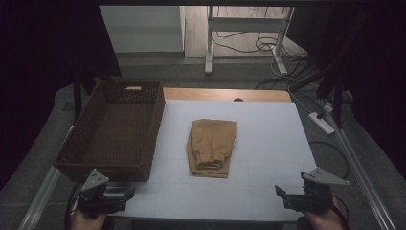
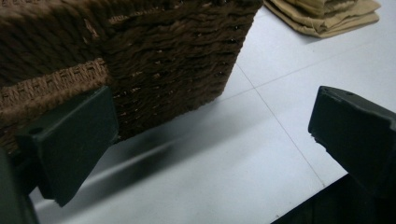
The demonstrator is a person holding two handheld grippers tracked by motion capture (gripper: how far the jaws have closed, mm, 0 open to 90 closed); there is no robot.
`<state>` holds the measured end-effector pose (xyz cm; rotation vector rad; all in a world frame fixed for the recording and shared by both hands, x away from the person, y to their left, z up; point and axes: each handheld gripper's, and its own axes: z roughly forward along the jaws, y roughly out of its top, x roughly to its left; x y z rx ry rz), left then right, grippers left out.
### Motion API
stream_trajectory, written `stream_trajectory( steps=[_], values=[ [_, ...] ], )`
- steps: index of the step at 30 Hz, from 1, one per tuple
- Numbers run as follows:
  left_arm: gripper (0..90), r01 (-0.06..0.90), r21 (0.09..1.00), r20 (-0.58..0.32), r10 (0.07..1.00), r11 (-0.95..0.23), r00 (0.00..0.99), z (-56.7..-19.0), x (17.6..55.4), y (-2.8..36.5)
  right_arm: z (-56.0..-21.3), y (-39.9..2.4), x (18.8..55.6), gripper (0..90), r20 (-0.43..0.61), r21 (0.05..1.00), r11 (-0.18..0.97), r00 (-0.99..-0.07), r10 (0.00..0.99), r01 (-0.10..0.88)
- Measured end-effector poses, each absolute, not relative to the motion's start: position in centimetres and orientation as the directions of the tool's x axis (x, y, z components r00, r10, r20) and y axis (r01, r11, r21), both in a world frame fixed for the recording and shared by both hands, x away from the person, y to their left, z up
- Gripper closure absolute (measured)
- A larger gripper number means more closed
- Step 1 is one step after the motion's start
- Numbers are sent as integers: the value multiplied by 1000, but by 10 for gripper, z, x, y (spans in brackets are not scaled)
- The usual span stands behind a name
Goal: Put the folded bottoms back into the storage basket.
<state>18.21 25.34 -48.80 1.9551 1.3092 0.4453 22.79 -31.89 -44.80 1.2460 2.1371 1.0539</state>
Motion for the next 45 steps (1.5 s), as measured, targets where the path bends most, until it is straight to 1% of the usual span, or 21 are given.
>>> stream_trajectory(
  steps=[1,5,18,30,37,45],
  values=[
    [11,648,730,-105,899,-220,424,-488,182,253,-448,-320,230,0,16,789,286,-484,875,543],
    [11,645,732,-113,895,-218,430,-488,182,254,-449,-321,232,0,36,782,276,-484,874,558],
    [7,639,737,-115,891,-220,439,-488,181,254,-449,-319,231,0,23,778,303,-508,861,550],
    [0,644,739,-140,889,-199,436,-488,180,256,-449,-318,231,0,24,777,310,-518,855,548],
    [0,633,738,-115,880,-235,460,-486,179,249,-449,-318,231,0,26,776,310,-519,854,549],
    [0,630,743,-126,878,-225,462,-485,178,248,-449,-318,231,0,27,774,314,-524,851,550]
  ],
)
